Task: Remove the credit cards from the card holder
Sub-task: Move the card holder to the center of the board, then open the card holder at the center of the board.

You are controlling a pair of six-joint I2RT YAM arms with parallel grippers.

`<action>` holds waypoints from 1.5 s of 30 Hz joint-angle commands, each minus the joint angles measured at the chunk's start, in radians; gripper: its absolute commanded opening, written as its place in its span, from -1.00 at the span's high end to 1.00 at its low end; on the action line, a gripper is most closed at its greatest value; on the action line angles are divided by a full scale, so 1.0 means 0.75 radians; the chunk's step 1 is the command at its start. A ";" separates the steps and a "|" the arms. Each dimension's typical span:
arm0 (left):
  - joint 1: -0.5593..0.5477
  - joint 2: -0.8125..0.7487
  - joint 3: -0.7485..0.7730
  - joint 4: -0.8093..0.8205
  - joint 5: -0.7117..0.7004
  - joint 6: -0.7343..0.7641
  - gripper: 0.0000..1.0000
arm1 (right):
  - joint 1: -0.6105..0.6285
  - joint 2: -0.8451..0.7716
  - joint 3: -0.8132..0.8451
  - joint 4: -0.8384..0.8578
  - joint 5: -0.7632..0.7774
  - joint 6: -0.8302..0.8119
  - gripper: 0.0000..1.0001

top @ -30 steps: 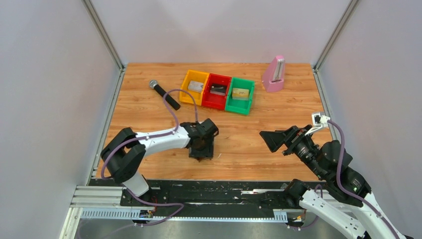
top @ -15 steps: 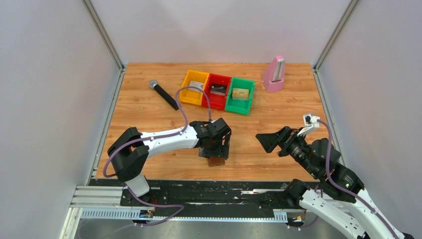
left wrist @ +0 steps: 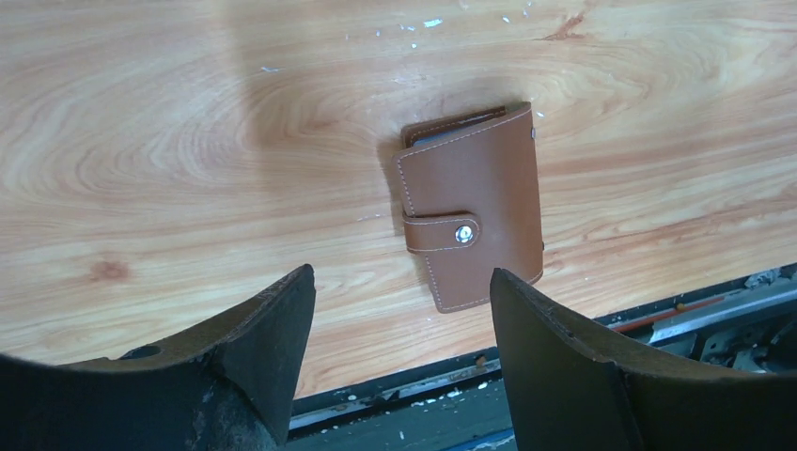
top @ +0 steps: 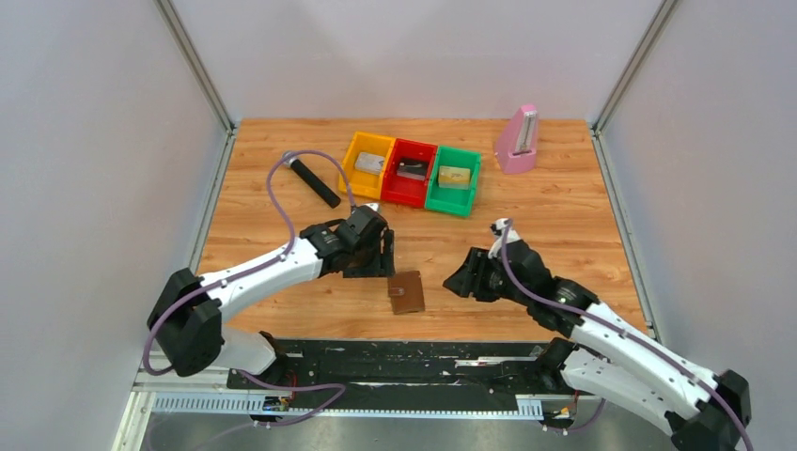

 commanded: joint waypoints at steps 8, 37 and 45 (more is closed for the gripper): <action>0.031 -0.156 -0.156 0.214 0.088 0.120 -0.50 | 0.005 0.527 -0.055 0.534 -0.208 0.045 0.01; 0.028 0.103 -0.374 0.626 0.351 0.039 -0.23 | 0.047 1.055 -0.085 0.924 -0.266 0.134 0.17; 0.019 0.091 -0.354 0.560 0.273 0.058 -0.22 | 0.047 1.090 -0.072 0.913 -0.248 0.122 0.92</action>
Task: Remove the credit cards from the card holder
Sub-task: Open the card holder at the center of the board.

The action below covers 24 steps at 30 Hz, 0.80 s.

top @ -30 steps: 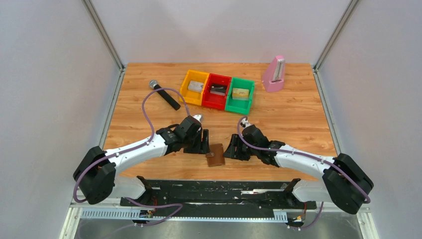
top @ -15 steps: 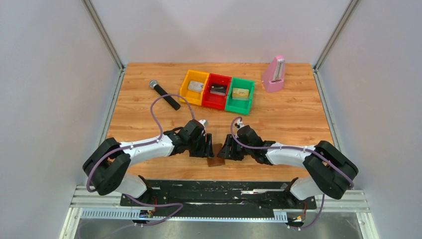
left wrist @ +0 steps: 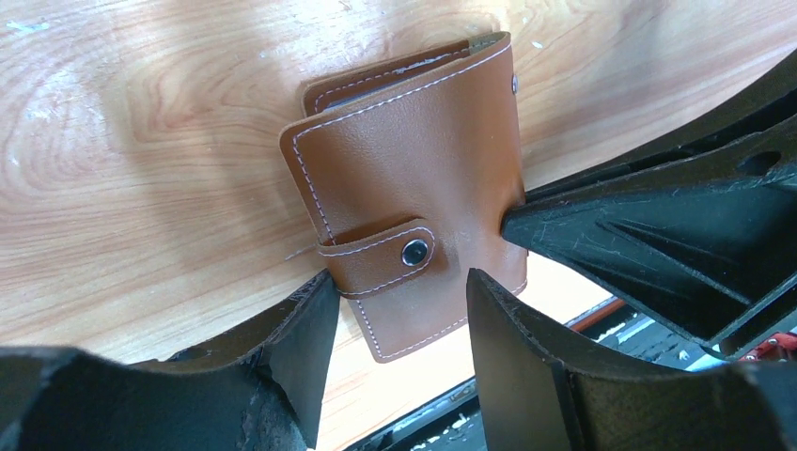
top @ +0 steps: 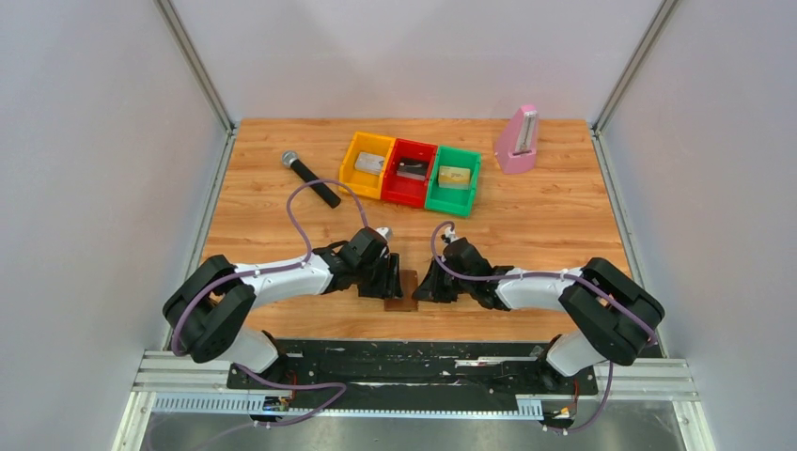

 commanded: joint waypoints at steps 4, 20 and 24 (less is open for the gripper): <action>-0.017 -0.011 0.074 -0.089 -0.127 0.056 -0.22 | 0.014 0.022 0.014 0.053 -0.009 -0.021 1.00; -0.087 0.155 0.270 -0.285 -0.330 0.162 -0.17 | 0.015 -0.023 -0.009 0.067 -0.010 -0.005 1.00; -0.100 0.181 0.286 -0.316 -0.362 0.164 0.01 | 0.016 -0.028 -0.016 0.065 -0.004 -0.001 1.00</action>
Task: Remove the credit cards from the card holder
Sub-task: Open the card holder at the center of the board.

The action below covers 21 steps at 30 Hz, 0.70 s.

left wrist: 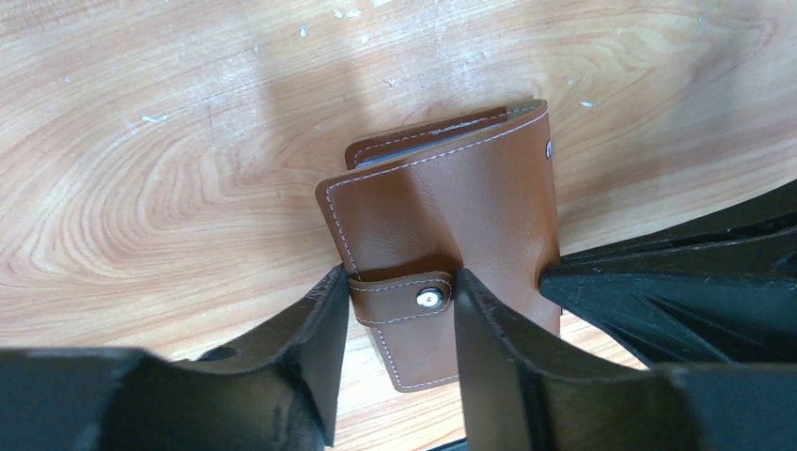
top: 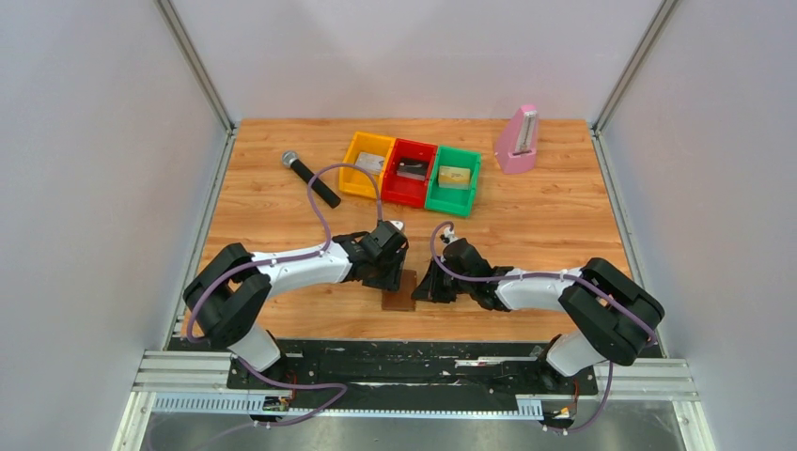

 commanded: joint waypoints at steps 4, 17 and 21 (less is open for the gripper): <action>-0.031 0.038 0.043 -0.083 -0.091 0.038 0.25 | 0.011 -0.026 -0.016 0.029 0.015 0.005 1.00; -0.030 -0.042 0.070 -0.161 -0.129 0.046 0.76 | 0.005 -0.071 -0.007 -0.058 0.083 -0.041 1.00; -0.026 -0.140 0.035 -0.074 0.012 0.072 0.78 | 0.001 -0.110 -0.005 -0.092 0.113 -0.078 0.98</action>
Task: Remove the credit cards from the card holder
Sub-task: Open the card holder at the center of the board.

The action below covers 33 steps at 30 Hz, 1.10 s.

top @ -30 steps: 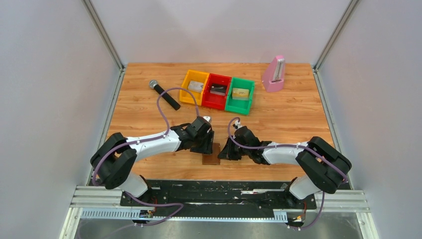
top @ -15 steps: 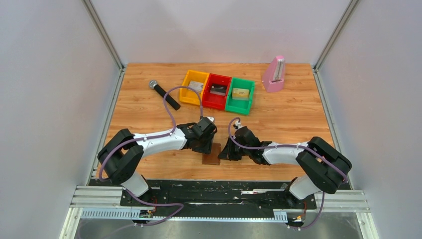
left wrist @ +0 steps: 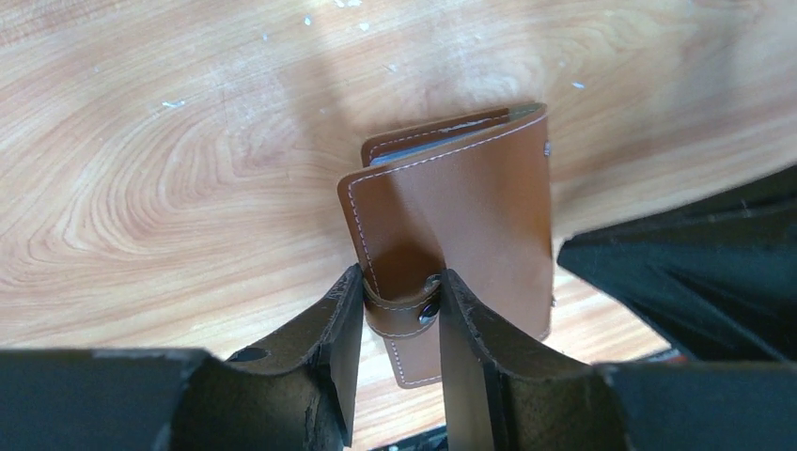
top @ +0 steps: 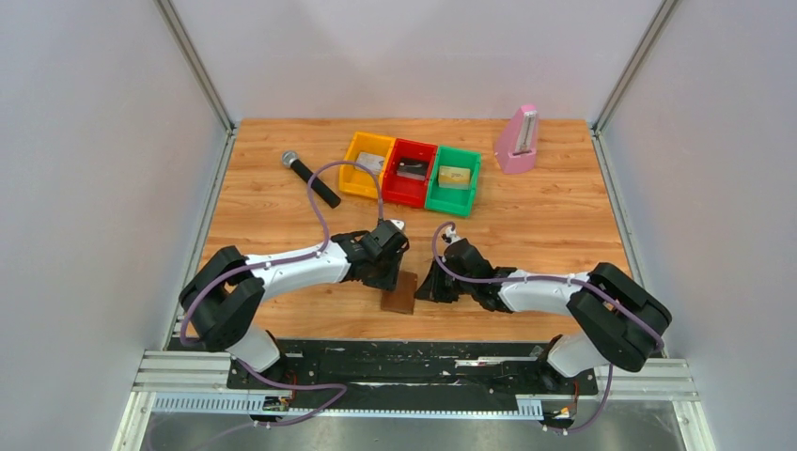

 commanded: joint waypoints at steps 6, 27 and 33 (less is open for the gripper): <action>0.087 -0.242 -0.147 0.237 0.475 -0.019 1.00 | -0.021 -0.114 0.016 -0.091 0.092 -0.127 0.84; 0.130 -0.320 -0.284 0.479 0.446 -0.343 1.00 | 0.043 -0.378 0.090 -0.267 0.048 -0.007 -0.41; 0.130 -0.383 -0.332 0.529 0.407 -0.410 1.00 | 0.094 -0.338 0.114 -0.290 0.092 0.014 -0.44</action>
